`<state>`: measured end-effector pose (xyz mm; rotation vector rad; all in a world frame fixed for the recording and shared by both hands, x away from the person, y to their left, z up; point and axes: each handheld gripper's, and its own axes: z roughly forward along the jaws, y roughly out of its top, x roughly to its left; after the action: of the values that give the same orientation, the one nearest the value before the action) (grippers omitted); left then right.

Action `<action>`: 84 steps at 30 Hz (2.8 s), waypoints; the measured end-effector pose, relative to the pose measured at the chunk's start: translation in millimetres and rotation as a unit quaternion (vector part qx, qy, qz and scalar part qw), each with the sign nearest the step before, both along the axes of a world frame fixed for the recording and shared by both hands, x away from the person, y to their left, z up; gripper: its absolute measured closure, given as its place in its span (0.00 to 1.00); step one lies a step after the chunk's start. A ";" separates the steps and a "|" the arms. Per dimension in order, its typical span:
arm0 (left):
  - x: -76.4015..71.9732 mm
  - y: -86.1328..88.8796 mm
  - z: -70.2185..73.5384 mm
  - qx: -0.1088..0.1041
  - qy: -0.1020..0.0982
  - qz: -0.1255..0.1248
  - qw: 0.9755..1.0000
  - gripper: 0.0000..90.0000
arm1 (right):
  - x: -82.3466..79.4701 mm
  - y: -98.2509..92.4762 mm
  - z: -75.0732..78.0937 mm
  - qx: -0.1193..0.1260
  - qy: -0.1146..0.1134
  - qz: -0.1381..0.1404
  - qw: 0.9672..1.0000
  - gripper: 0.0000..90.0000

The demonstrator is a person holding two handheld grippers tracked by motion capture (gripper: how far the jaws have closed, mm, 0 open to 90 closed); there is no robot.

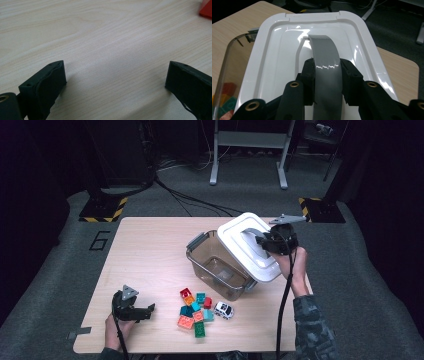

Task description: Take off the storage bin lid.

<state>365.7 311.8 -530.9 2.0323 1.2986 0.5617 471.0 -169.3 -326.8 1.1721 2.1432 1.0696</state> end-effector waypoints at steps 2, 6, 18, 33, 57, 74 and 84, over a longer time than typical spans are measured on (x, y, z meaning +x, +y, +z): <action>-0.2 -0.1 0.0 0.000 0.001 0.001 1.000 0.03 | -0.3 -10.7 -0.4 0.001 -0.003 -0.012 1.000 0.75; -0.1 -0.1 0.0 0.000 0.001 0.001 1.000 0.03 | -0.5 -30.3 -2.6 0.007 -0.006 -0.042 0.999 0.75; 0.2 -0.2 -0.1 0.000 -0.001 0.001 1.000 0.03 | 5.1 -87.1 -22.5 0.027 0.008 -0.135 0.990 0.75; 0.1 0.0 0.4 0.002 0.002 0.000 1.000 0.03 | 18.6 -104.8 -75.9 0.029 0.049 -0.213 0.975 0.75; 0.1 -0.1 0.2 0.001 0.001 -0.001 1.000 0.03 | 29.9 -80.5 -141.8 0.031 0.065 -0.271 0.960 0.74; 0.1 -0.2 0.2 0.001 0.001 -0.001 1.000 0.03 | 32.2 -83.8 -160.9 0.027 0.098 -0.269 0.958 0.65; 0.1 -0.5 -0.2 0.001 -0.002 0.001 1.000 0.03 | 19.4 -87.2 -149.6 0.034 0.087 -0.228 0.969 0.30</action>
<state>365.8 311.3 -531.1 2.0295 1.2989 0.5679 490.4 -256.6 -476.4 1.7401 1.8299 0.8613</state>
